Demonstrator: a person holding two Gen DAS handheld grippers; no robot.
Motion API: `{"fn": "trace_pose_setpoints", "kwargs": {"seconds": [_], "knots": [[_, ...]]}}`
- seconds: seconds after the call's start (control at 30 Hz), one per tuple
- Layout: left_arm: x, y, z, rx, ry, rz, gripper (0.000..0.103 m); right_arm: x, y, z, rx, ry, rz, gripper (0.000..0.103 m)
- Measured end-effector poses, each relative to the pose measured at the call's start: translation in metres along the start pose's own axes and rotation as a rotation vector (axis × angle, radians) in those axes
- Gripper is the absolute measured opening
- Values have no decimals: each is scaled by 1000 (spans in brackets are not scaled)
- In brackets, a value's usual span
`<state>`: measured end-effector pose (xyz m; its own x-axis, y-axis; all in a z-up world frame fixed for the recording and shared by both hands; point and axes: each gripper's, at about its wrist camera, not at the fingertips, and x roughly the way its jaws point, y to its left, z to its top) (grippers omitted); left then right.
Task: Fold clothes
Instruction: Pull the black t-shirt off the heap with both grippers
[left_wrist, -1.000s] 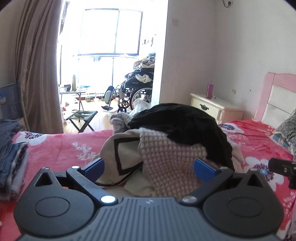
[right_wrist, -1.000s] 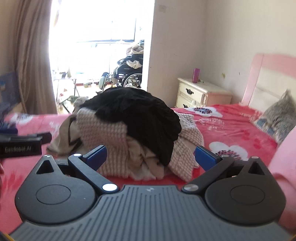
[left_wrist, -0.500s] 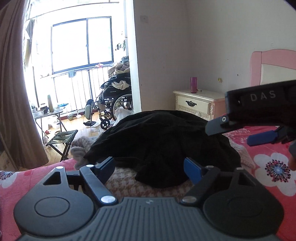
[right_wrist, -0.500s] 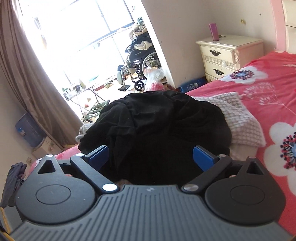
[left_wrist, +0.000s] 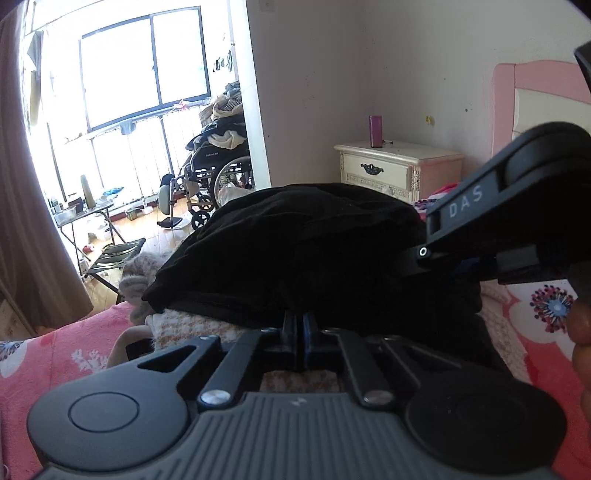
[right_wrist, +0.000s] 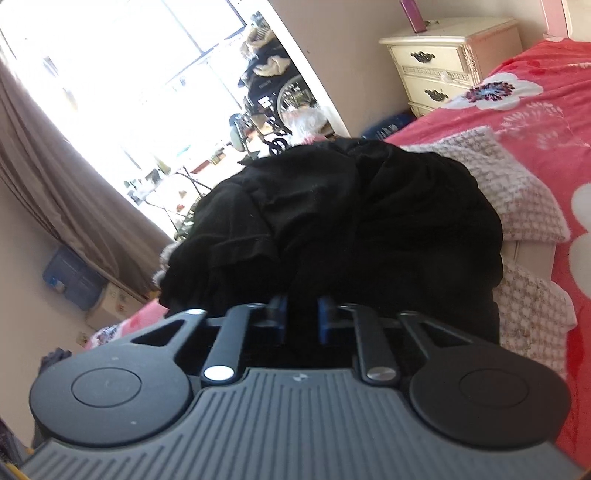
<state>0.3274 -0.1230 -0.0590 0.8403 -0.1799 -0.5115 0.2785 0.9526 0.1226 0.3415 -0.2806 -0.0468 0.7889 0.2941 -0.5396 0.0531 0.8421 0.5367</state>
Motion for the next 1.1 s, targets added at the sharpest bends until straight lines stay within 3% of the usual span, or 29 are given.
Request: {"fn": "trace_pose_setpoints", "kwargs": {"seconds": [0.37,0.5,0.63,0.8,0.93,1.0,1.1], "knots": [[-97,4,-1,3,-150,-161,3,-92,14,-3,-118,-73,162,5],[-160,18,-22,-19,-194,-275,2,-139,25,-24,-173,-63,233,5],[-235,25,-59,-19,-217,-404,2,-196,32,-68,-209,-4,315,5],[-302,27,-127,-53,-109,-595,2,-262,29,-155,-206,138,384,5],[-320,17,-187,-77,27,-720,2,-296,6,-227,-106,281,397,5],[-319,6,-222,-47,102,-747,2,-306,-9,-260,-78,328,352,5],[-313,-10,-264,48,197,-763,8,-311,-24,-302,-148,369,231,6]]}}
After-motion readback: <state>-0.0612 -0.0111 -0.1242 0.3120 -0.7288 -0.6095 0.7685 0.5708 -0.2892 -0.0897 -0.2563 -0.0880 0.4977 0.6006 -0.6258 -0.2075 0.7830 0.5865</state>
